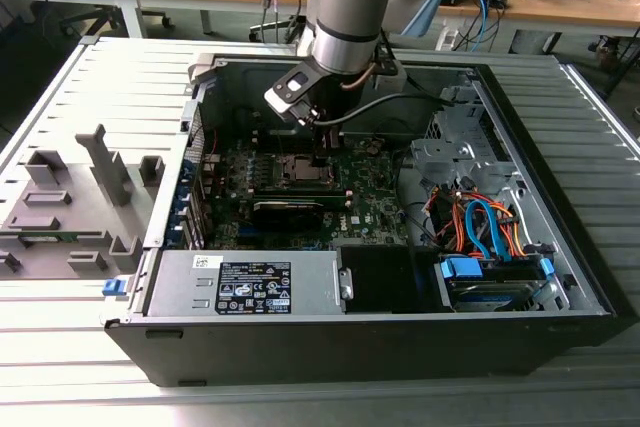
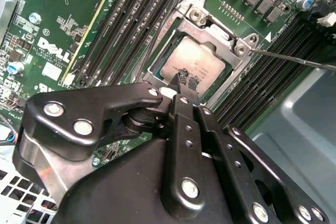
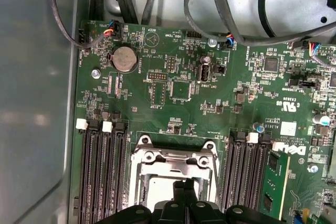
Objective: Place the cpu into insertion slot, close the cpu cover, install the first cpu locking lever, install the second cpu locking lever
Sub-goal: 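Close the cpu cover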
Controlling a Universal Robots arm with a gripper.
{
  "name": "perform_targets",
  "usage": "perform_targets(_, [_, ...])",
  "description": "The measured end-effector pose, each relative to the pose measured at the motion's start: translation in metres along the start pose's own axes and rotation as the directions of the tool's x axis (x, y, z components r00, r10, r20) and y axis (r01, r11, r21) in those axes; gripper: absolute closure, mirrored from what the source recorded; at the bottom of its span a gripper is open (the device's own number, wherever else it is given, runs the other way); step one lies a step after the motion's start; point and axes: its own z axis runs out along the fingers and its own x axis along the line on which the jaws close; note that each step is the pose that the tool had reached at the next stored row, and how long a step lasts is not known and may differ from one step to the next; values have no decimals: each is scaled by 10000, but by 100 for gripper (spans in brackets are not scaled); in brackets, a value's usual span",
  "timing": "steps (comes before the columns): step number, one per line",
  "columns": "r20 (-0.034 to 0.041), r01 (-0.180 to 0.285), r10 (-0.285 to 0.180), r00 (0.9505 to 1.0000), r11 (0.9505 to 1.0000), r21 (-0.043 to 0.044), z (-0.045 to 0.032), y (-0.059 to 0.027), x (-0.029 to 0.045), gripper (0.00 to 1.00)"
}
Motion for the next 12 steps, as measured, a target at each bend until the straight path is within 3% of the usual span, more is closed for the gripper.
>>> perform_targets(12, [-1, 0, 0, 10000, 10000, -1, 30, -95, 10, 89])
